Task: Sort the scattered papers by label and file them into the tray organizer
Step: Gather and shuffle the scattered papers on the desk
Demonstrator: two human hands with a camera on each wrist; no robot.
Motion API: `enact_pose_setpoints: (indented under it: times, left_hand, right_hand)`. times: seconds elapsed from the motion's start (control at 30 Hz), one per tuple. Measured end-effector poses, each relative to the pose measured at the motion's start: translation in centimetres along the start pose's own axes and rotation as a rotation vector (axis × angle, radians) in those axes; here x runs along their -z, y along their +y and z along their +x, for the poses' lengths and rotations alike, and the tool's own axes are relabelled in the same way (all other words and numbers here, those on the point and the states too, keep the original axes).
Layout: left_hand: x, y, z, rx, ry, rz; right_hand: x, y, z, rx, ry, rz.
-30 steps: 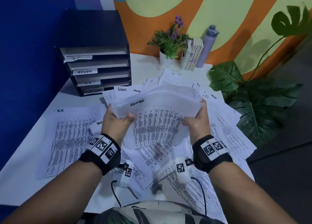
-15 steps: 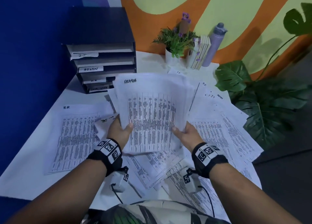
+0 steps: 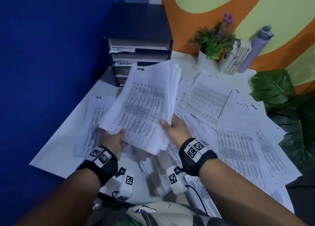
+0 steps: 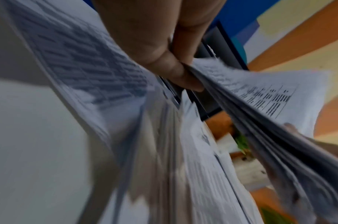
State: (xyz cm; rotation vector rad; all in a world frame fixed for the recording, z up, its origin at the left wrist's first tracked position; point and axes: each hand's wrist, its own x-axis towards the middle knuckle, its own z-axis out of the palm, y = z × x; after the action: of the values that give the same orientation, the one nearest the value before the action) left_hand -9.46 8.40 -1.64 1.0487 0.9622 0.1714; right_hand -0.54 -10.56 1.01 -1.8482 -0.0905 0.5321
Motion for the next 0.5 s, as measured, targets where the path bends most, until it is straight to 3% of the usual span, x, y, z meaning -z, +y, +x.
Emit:
enact_pose_setpoints:
  times: [0.07,0.13,0.27,0.37,0.43,0.5]
  left_hand:
    - [2.5,0.0,1.3,-0.043,0.172,0.059]
    - [5.0,0.2,2.2,0.02,0.281,0.128]
    - [9.1,-0.3,3.6,0.111,0.521,0.18]
    - [11.2,-2.1,4.7,0.094,0.564,0.307]
    - [12.6,-3.9,7.4,0.11,0.565,0.378]
    - [11.1,-3.4,6.7,0.133,0.57,0.324]
  right_hand:
    - [-0.7,0.4,0.2,0.082,-0.116,-0.227]
    - [-0.5,1.6,0.1,0.156,-0.193,-0.507]
    - [1.1,5.6,-0.9,0.222,-0.192,-1.016]
    - [2.7,7.9,-1.5,0.065,-0.235,-1.131]
    - [3.5,9.0,-1.8,0.035,-0.242,-1.146]
    - [4.0,9.4,-2.1,0.035,-0.232,-1.126]
